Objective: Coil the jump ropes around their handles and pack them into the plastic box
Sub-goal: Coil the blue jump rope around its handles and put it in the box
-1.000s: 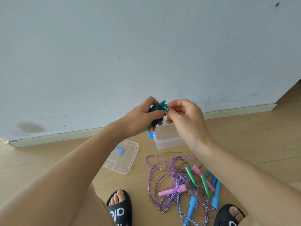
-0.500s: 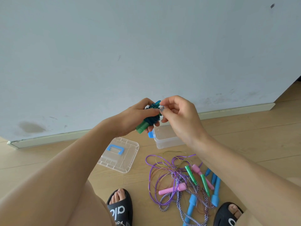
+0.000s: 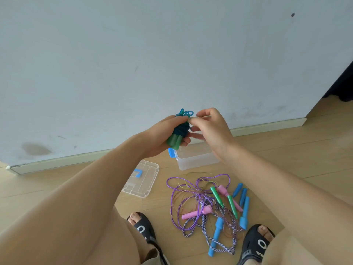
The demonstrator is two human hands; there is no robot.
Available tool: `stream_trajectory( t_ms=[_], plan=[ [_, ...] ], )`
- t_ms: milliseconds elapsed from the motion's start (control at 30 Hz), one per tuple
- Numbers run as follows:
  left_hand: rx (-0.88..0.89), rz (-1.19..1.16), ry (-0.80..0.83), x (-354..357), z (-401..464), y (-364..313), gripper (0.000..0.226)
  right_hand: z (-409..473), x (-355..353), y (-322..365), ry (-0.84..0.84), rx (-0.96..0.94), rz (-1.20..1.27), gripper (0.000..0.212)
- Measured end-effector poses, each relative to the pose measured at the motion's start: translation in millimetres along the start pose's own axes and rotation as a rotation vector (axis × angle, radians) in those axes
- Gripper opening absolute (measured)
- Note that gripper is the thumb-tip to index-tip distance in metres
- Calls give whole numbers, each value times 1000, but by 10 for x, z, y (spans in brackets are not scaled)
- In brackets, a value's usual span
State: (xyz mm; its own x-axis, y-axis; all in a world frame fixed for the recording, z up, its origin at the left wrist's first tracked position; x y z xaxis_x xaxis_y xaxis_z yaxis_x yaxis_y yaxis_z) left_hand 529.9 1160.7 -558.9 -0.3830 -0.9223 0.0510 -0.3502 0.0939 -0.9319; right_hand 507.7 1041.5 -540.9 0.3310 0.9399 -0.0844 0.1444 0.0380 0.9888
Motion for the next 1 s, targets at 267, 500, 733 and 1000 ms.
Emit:
stream_trajectory(
  t_ms=[267, 500, 733, 1000],
  plan=[
    [-132, -213, -128, -53, 326, 91, 41, 126, 386, -453, 369, 395, 89, 23],
    [-144, 284, -231, -407, 1197, 141, 57, 1004, 502, -727, 281, 344, 41, 25],
    [-299, 810, -420, -913, 2225, 1378, 42, 2103, 347, -2059, 141, 342, -718, 38],
    [-178, 850, -497, -1126, 2764, 2416, 14, 2609, 756, -3738, 301, 445, -987, 22]
  ],
)
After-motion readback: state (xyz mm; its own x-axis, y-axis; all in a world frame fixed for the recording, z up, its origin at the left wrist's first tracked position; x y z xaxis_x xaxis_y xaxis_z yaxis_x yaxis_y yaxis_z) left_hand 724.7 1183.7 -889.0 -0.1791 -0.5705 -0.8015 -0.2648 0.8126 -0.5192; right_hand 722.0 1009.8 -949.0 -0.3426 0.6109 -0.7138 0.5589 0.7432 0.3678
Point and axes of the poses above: each hand's wrist, its own z-axis towards the middle knuckle, its own x-axis out of the palm, y = z × x, the point moved 10 cm from there along z, towards the middle knuckle, and after that the axes turned 8 degrees about -y, right-handed, at the moved point
